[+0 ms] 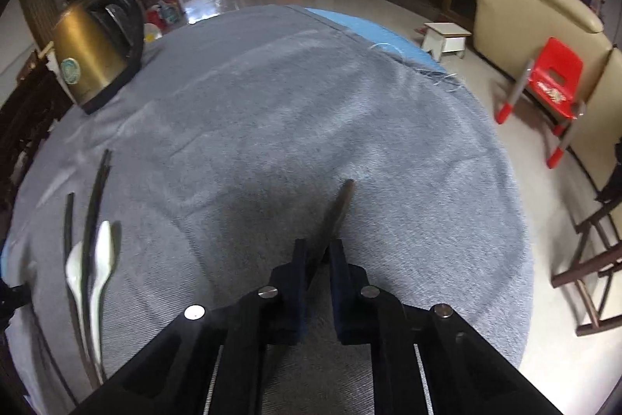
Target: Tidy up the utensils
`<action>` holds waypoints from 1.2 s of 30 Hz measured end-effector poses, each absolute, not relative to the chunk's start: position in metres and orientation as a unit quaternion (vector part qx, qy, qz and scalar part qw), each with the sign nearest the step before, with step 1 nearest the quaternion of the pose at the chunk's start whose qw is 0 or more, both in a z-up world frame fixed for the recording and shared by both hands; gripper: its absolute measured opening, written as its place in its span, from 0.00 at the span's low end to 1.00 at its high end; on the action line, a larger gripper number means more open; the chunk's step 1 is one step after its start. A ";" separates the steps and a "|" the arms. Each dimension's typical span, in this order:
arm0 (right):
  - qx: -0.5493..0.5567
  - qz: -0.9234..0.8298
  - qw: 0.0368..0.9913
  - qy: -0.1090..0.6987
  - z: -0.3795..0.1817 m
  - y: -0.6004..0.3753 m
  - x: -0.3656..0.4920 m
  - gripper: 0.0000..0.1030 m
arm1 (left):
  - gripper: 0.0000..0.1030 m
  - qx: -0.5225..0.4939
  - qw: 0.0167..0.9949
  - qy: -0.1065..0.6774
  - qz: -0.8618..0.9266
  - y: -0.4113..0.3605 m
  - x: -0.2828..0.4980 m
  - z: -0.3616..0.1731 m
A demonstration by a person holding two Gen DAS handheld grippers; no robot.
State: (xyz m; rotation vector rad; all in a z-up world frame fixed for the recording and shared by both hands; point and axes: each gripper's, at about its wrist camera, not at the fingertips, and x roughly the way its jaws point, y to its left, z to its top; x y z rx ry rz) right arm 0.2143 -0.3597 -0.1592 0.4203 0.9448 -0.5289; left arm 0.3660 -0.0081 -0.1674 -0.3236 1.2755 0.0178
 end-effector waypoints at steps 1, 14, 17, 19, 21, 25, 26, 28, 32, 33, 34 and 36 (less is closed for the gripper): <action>0.214 -0.234 0.840 0.441 -0.158 -0.360 0.212 0.09 | 0.06 -0.145 0.795 0.589 0.002 -0.009 0.364 -0.166; 0.249 -0.128 0.915 0.291 -0.092 -0.332 0.153 0.07 | 0.05 -0.139 0.876 0.455 -0.075 0.002 0.270 -0.060; 0.257 -0.105 0.926 0.255 -0.076 -0.320 0.138 0.07 | 0.05 -0.126 0.899 0.409 -0.091 0.004 0.237 -0.031; 0.257 -0.095 0.933 0.232 -0.065 -0.309 0.127 0.07 | 0.05 -0.120 0.912 0.380 -0.100 0.001 0.228 -0.013; 0.262 -0.085 0.937 0.213 -0.054 -0.302 0.117 0.07 | 0.05 -0.117 0.923 0.352 -0.107 0.002 0.210 0.003; 0.262 -0.069 0.947 0.175 -0.030 -0.286 0.102 0.07 | 0.05 -0.119 0.937 0.304 -0.122 0.009 0.188 0.032; 0.257 -0.064 0.950 0.163 -0.022 -0.280 0.098 0.07 | 0.05 -0.121 0.942 0.288 -0.126 0.012 0.183 0.043; 0.245 -0.056 0.957 0.144 -0.006 -0.270 0.087 0.07 | 0.05 -0.122 0.947 0.265 -0.133 0.013 0.172 0.058; 0.219 -0.025 0.970 0.100 0.027 -0.245 0.068 0.07 | 0.05 -0.131 0.954 0.218 -0.158 0.017 0.147 0.091; 0.213 -0.016 0.973 0.091 0.034 -0.239 0.064 0.07 | 0.05 -0.133 0.955 0.210 -0.163 0.016 0.140 0.097; 0.210 -0.008 0.974 0.085 0.039 -0.234 0.061 0.07 | 0.05 -0.135 0.955 0.202 -0.168 0.017 0.136 0.102; 0.202 0.005 0.976 0.075 0.047 -0.223 0.056 0.07 | 0.05 -0.137 0.957 0.184 -0.178 0.013 0.129 0.111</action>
